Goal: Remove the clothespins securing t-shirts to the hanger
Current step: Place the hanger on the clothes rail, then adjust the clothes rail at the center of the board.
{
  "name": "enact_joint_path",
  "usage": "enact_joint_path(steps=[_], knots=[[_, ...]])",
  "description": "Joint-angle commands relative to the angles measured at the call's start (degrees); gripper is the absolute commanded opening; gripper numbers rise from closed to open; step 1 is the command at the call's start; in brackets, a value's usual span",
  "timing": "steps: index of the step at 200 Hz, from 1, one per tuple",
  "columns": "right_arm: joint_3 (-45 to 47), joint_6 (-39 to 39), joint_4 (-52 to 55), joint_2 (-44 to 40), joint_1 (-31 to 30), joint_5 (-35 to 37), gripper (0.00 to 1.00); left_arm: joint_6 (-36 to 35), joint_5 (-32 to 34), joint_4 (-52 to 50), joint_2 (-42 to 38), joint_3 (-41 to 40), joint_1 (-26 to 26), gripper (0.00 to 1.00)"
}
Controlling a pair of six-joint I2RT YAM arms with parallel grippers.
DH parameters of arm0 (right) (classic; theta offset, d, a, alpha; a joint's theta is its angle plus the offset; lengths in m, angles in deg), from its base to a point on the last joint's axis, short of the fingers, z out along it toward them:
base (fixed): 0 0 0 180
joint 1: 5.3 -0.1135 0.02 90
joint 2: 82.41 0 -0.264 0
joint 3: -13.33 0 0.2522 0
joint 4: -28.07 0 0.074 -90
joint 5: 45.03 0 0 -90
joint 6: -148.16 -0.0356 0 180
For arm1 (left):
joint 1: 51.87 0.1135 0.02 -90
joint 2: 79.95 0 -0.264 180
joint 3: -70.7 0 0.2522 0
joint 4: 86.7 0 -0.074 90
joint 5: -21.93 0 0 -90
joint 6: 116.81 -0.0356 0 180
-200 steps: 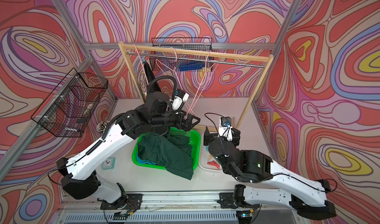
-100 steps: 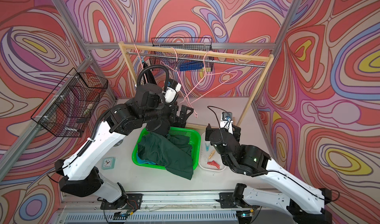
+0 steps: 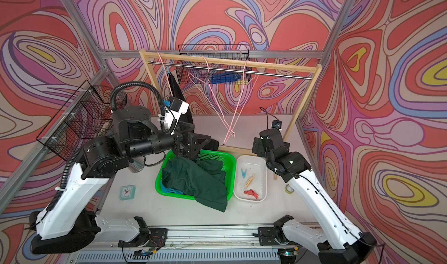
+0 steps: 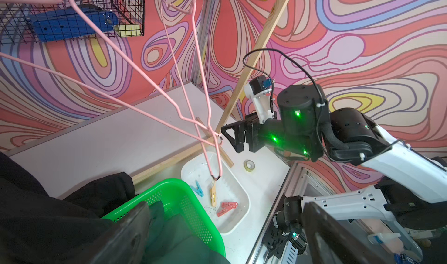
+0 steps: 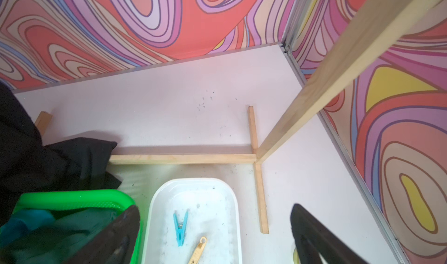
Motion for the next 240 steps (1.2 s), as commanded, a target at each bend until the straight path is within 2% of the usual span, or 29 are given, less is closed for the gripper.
enact_joint_path(steps=[1,29,75,102,120,137,170,201,240], knots=[[-1.1,2.2,-0.5,-0.2,2.7,-2.5,0.98,-1.7,1.5,-2.7,-2.9,-5.4,0.7,1.0],[-2.4,3.8,2.2,-0.7,6.5,0.1,0.98,-1.4,2.4,-3.2,-8.4,-14.2,3.2,1.0],[-3.2,5.8,2.2,-1.7,11.4,0.1,0.98,-0.2,2.4,-3.1,-16.0,-25.3,6.6,1.0],[-3.5,9.0,-1.5,1.6,17.9,-5.2,0.98,0.1,2.8,-4.2,-18.4,-29.4,7.2,1.0],[-3.3,11.3,-5.4,3.7,22.9,-8.4,0.98,0.5,6.0,-6.7,-20.0,-30.9,7.6,1.0],[-2.9,13.7,-9.5,5.0,25.6,-10.4,0.98,1.2,6.2,-6.7,-22.4,-33.6,8.3,1.0],[-2.8,19.8,-16.5,9.3,26.4,-14.8,0.98,2.2,6.5,-7.4,-24.5,-37.0,9.1,1.0],[-4.2,21.4,-21.3,14.2,27.1,-16.3,0.98,3.6,6.8,-8.9,-24.2,-38.4,9.7,1.0],[-9.8,23.0,-22.3,20.7,27.5,-17.0,0.98,4.3,9.6,-11.4,-23.6,-38.1,10.8,1.0]])
